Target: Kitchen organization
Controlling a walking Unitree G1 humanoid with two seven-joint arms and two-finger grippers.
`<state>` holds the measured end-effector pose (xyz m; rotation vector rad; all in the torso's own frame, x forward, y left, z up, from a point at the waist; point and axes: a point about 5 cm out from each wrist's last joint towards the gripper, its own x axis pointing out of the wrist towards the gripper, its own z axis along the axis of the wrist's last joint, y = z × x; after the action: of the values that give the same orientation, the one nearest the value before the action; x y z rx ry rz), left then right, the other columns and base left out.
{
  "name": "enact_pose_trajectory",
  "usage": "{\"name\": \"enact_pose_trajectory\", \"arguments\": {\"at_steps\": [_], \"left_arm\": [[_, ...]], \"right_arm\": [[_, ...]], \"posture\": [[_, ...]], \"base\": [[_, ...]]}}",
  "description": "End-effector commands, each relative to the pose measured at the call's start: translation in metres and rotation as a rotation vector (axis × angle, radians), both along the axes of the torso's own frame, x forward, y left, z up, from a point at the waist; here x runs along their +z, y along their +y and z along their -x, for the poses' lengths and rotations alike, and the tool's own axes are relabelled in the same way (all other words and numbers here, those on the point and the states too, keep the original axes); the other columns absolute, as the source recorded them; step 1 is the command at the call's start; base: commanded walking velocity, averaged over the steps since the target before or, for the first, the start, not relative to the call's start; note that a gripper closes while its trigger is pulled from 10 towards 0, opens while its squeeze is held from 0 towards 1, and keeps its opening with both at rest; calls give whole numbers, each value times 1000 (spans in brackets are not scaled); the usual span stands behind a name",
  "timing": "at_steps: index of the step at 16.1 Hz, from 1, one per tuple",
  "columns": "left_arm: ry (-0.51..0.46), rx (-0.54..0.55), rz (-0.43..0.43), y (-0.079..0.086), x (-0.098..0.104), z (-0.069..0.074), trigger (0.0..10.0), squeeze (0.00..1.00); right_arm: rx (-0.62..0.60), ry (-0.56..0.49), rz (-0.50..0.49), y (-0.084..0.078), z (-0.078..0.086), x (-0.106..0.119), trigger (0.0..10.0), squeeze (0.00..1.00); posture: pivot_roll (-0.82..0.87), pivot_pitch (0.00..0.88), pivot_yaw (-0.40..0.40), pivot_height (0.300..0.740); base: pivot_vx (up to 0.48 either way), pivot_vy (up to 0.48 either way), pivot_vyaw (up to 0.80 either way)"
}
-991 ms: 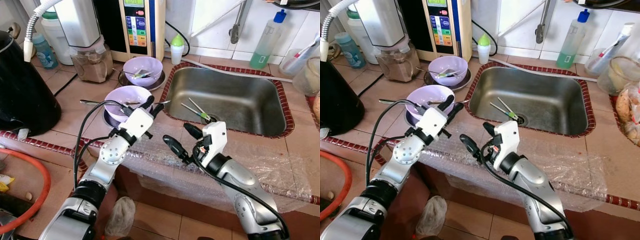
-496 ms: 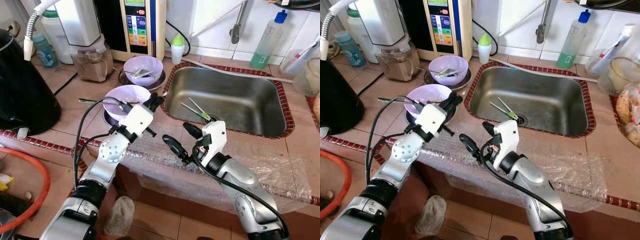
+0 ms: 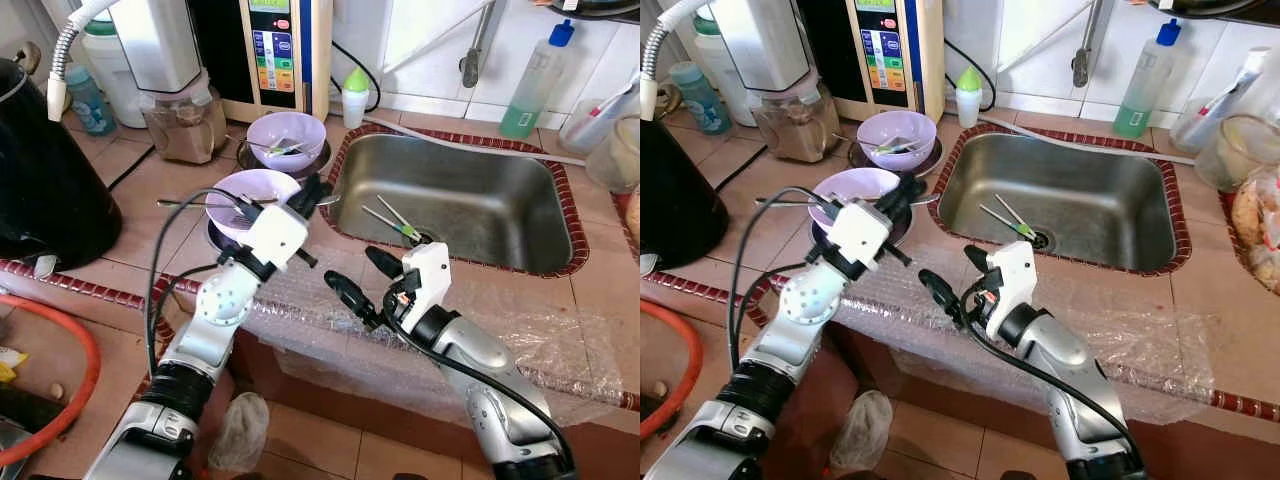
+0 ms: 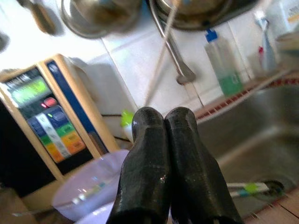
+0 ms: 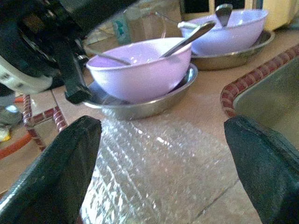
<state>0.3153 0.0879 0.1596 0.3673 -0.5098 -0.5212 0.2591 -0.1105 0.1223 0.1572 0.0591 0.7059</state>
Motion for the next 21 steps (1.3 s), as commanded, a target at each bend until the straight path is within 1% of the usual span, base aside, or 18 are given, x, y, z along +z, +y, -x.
{"name": "enact_pose_trajectory", "arguments": {"at_steps": [1,2,4,5,6,7,9,11,12,13,15,17,19,21], "left_arm": [[-41,28,12,6,12,-2,0,0],[-36,32,20,8,14,-4,0,0],[-20,28,-13,11,12,-4,0,0],[-7,23,-22,13,9,-1,10000,0],[5,21,-6,16,7,1,10000,914],[10,26,8,18,7,3,10000,1000],[15,55,47,27,6,12,10000,1000],[19,88,79,33,7,17,10000,1000],[44,58,29,33,-4,25,10000,1000],[85,19,-23,30,-15,29,10000,1000],[117,-33,-95,20,-25,27,10000,1000],[116,-69,-133,11,-25,23,10000,1000],[112,-90,-179,6,-28,20,10000,1000],[108,-87,-214,4,-30,14,10000,1000]], "right_arm": [[-36,-20,0,-3,-5,3,10000,0],[-49,-24,1,-3,-6,3,10000,0],[-59,-23,5,-3,-8,1,10000,0],[-71,-29,7,-4,-8,1,10000,0],[-76,-30,7,-5,-8,1,10000,0],[-81,-31,7,-5,-8,1,10000,0],[-99,-32,11,-7,-8,0,10000,0],[-127,-34,15,-9,-8,-1,10000,0],[-150,-39,16,-10,-9,-2,10000,0],[-155,-38,17,-9,-10,-3,10000,0],[-154,-40,14,-6,-11,-3,10000,0],[-155,-41,16,-6,-9,-3,10000,0],[-161,-29,15,-8,-6,-5,10000,0],[-130,-12,10,-6,1,-7,10000,0]], "posture": [[-95,0,41,740],[-88,0,39,740],[-85,0,40,740],[-85,0,41,740],[-86,0,43,740],[-87,0,42,740],[-88,0,41,740],[-83,0,38,740],[-75,0,35,740],[-67,0,29,740],[-56,0,24,740],[-73,5,37,740],[-89,15,47,740],[-103,23,57,740]], "base": [[0,0,0],[0,0,0],[0,0,0],[0,0,0],[0,0,0],[0,0,0],[0,0,0],[0,0,0],[0,0,0],[0,0,0],[0,0,0],[0,0,0],[0,0,0],[0,0,0]]}}
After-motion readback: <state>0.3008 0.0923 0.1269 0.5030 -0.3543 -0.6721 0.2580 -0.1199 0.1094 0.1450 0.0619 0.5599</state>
